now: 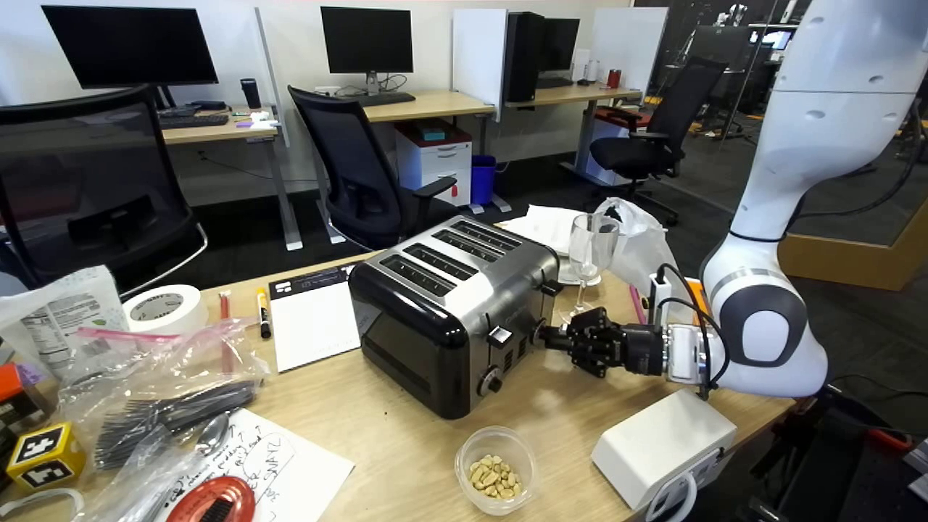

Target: Turn the right knob on the toaster clockwise

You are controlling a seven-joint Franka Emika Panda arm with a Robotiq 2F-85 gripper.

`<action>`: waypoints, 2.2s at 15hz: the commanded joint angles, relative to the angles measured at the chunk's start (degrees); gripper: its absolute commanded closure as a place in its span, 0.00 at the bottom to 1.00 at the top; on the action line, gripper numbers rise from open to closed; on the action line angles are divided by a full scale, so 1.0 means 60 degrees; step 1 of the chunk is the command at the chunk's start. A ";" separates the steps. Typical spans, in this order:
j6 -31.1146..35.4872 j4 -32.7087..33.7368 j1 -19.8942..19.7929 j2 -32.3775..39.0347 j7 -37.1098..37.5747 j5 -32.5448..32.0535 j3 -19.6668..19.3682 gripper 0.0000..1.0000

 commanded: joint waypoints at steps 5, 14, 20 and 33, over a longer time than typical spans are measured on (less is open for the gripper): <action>-0.1120 -0.0218 -0.0191 -0.0191 0.0977 -0.0325 -0.0155 0.94; -0.1242 -0.0106 -0.0092 0.0040 0.1545 -0.0353 -0.0192 0.94; -0.0605 0.0002 0.0116 0.0181 0.1486 -0.0082 -0.0204 0.49; -0.0344 -0.0565 0.0354 -0.0445 0.0096 0.0283 -0.0350 0.00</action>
